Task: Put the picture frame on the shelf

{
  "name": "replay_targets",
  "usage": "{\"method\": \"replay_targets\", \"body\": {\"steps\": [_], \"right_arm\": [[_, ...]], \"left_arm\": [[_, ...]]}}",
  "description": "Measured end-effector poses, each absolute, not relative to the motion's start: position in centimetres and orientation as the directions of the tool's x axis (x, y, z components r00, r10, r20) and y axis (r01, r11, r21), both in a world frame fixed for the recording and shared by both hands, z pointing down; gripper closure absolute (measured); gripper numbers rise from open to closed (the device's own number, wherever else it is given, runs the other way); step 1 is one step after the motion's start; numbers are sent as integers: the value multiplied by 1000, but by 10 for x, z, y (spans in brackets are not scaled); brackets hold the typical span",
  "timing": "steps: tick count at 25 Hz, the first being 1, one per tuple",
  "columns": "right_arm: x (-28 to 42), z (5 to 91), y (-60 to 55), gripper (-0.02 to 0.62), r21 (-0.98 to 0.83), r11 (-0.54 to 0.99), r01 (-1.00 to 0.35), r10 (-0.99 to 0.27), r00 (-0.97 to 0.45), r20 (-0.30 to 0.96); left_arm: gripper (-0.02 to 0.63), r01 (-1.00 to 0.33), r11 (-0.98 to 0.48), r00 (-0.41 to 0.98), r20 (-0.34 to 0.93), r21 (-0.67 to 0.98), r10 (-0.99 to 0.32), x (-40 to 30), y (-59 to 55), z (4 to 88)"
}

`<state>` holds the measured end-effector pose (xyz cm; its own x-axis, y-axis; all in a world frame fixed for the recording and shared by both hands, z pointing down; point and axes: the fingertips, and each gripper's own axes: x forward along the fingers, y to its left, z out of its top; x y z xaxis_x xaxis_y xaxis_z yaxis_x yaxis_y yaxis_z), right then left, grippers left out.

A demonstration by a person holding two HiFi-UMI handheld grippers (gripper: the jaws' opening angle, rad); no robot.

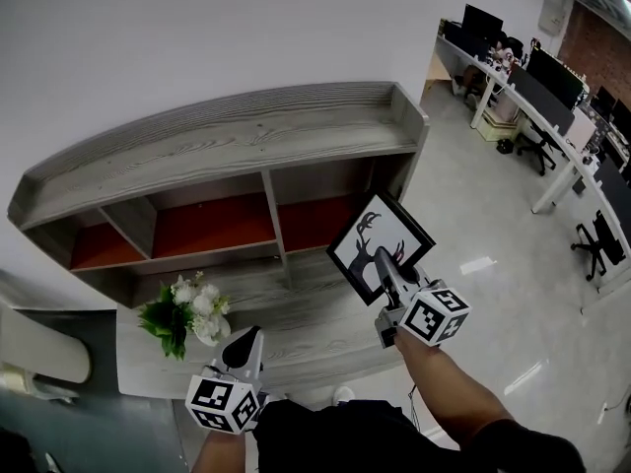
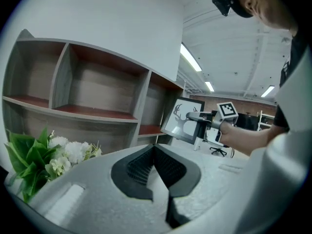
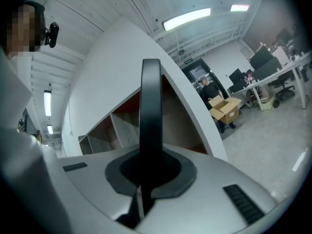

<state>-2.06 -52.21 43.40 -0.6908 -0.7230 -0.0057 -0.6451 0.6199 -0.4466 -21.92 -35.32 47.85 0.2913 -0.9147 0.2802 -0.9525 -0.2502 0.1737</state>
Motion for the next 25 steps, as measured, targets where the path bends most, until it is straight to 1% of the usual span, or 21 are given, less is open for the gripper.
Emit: {"method": "replay_targets", "body": {"steps": [5,12,18,25], "right_arm": [[-40,410,-564,574,-406,561,-721,-799,-601,-37],[-59,419,-610,574,-372,454,-810,-874,-487,-5],[-64,435,-632,574,-314,387,-867,-908,-418,34],[-64,443,-648,574,-301,351,-887,-922,-384,57]], "left_arm": [[597,-935,-313,349,280,167,-894,-231,-367,470],[597,-914,-368,402,254,170,-880,-249,-376,461],[597,-907,-383,417,253,175,-873,-259,-377,462],[597,-905,-386,422,249,179,-872,-264,-380,461]]}}
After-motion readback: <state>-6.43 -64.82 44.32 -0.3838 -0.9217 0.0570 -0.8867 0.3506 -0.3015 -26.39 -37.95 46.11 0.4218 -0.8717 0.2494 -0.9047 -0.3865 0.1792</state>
